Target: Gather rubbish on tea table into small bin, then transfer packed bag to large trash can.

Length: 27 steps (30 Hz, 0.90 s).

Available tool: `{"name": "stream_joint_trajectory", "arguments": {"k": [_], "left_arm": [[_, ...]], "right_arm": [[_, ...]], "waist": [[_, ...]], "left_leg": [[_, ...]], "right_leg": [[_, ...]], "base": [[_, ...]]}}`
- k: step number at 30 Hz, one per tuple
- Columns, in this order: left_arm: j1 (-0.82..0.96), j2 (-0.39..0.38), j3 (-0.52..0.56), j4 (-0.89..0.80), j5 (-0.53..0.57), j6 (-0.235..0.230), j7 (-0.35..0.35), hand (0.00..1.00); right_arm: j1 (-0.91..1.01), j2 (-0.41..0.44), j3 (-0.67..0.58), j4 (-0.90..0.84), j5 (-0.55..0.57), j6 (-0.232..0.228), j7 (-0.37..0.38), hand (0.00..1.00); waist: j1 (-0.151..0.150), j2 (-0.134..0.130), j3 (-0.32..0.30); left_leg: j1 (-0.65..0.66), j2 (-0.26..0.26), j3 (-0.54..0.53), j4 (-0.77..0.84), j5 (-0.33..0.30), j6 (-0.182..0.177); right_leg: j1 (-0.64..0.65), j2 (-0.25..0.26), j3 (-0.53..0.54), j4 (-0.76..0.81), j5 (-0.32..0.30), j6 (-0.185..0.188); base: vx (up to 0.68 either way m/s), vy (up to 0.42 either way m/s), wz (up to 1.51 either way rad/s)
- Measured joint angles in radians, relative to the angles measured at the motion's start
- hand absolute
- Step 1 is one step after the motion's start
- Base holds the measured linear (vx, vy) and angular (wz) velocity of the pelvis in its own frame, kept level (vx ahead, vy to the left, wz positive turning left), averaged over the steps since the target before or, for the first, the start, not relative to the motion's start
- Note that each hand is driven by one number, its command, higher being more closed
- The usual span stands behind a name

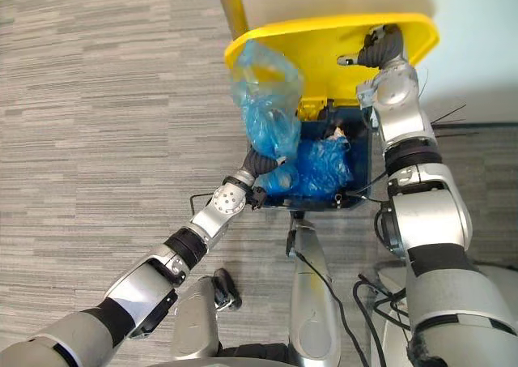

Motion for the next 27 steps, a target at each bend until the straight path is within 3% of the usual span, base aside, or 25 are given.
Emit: {"name": "stream_joint_trajectory", "arguments": {"k": [6, 16, 19, 23, 27], "left_arm": [[0.002, -0.005, 0.007, 0.055, 0.033, 0.019, -0.007, 0.0], [0.012, 0.0, -0.001, 0.072, 0.182, 0.038, -0.047, 0.0], [0.061, 0.026, 0.004, 0.068, 0.195, 0.036, -0.047, 0.0], [0.165, 0.11, 0.032, 0.004, 0.202, 0.037, -0.045, 0.0], [0.311, 0.161, 0.104, -0.059, 0.185, 0.033, -0.044, 0.0]], "right_arm": [[0.018, 0.002, 0.056, -0.106, 0.03, -0.004, -0.042, 0.0], [0.176, 0.037, 0.072, -0.159, 0.025, -0.034, -0.04, 0.0], [0.299, 0.045, 0.068, -0.24, 0.017, -0.036, -0.037, 0.0], [0.451, 0.124, 0.028, -0.331, 0.017, -0.047, -0.034, 0.0], [0.689, 0.214, -0.016, -0.426, 0.017, -0.067, 0.001, 0.0]], "waist": [[0.014, -0.001, 0.001], [0.015, -0.004, 0.0], [0.018, -0.028, -0.001], [0.022, -0.097, -0.001], [0.052, -0.123, -0.001]], "left_leg": [[-0.035, 0.02, 0.055, 0.047, -0.034, 0.004], [0.01, 0.014, 0.02, 0.034, -0.039, 0.005], [0.058, 0.013, -0.007, 0.031, -0.039, 0.005], [0.108, 0.016, -0.023, 0.046, -0.041, 0.007], [0.205, 0.009, -0.051, 0.075, -0.07, 0.025]], "right_leg": [[-0.063, 0.022, 0.041, 0.003, 0.018, 0.002], [0.0, 0.003, 0.007, 0.014, 0.005, 0.014], [0.056, -0.007, -0.014, 0.042, -0.024, 0.015], [0.123, -0.007, -0.022, 0.048, -0.033, 0.014], [0.247, 0.003, -0.019, 0.03, -0.023, 0.015]], "base": [[0.05, 0.041, -0.27], [0.03, 0.029, 0.09], [0.02, 0.016, 0.26], [-0.01, 0.029, 0.13], [-0.07, 0.087, -0.01]]}}
